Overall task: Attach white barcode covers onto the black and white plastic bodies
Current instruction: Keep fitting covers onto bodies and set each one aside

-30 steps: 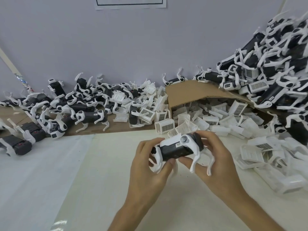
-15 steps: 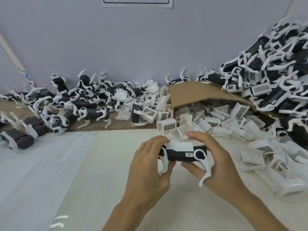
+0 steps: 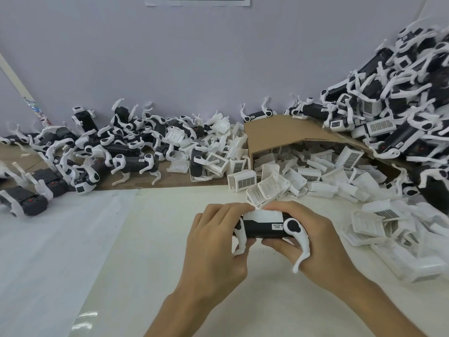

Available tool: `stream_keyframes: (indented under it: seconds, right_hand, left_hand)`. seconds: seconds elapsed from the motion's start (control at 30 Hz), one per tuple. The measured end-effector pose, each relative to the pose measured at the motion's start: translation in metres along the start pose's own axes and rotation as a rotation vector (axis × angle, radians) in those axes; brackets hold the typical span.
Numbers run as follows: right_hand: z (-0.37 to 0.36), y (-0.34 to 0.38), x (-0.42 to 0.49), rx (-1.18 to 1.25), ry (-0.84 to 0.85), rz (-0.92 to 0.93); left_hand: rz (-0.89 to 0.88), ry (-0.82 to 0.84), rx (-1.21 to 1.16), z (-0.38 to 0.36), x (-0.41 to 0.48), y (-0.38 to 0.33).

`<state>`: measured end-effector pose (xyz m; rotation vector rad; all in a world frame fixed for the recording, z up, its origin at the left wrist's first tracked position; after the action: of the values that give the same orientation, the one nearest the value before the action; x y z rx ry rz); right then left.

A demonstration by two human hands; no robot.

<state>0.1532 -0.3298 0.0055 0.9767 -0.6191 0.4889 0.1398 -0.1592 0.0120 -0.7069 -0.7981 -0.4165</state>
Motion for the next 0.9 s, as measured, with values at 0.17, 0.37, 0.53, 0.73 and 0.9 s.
stream_keyframes:
  seconds: [0.17, 0.37, 0.53, 0.73, 0.9]
  right_hand:
    - [0.002, 0.003, 0.000, -0.059, 0.014, 0.016]
    - [0.004, 0.004, 0.002, -0.022, 0.004, 0.004]
    - [0.002, 0.001, 0.001, -0.031, 0.046, -0.016]
    - [-0.008, 0.013, -0.005, -0.104, -0.009, 0.108]
    - [-0.013, 0.012, -0.009, 0.008, -0.001, 0.071]
  left_hand:
    - [-0.029, -0.007, 0.037, 0.001, 0.000, -0.001]
    - [-0.040, -0.010, 0.016, 0.000, -0.001, 0.000]
    - [-0.066, 0.000, -0.043, 0.000, 0.000, -0.002]
    - [-0.086, 0.162, 0.082, -0.007, 0.001, 0.005]
    - [-0.119, 0.129, 0.029, -0.005, 0.001, 0.002]
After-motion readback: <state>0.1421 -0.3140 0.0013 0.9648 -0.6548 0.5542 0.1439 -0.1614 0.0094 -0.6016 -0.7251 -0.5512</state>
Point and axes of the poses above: each hand's wrist, its own x-axis towards the middle knuckle, its own z-axis out of the back of the hand, y = z × x, the point moved 6 cm from there along x, towards the middle knuckle, and after that the axes turned 9 degrees about -y, right-handed, at the moved point
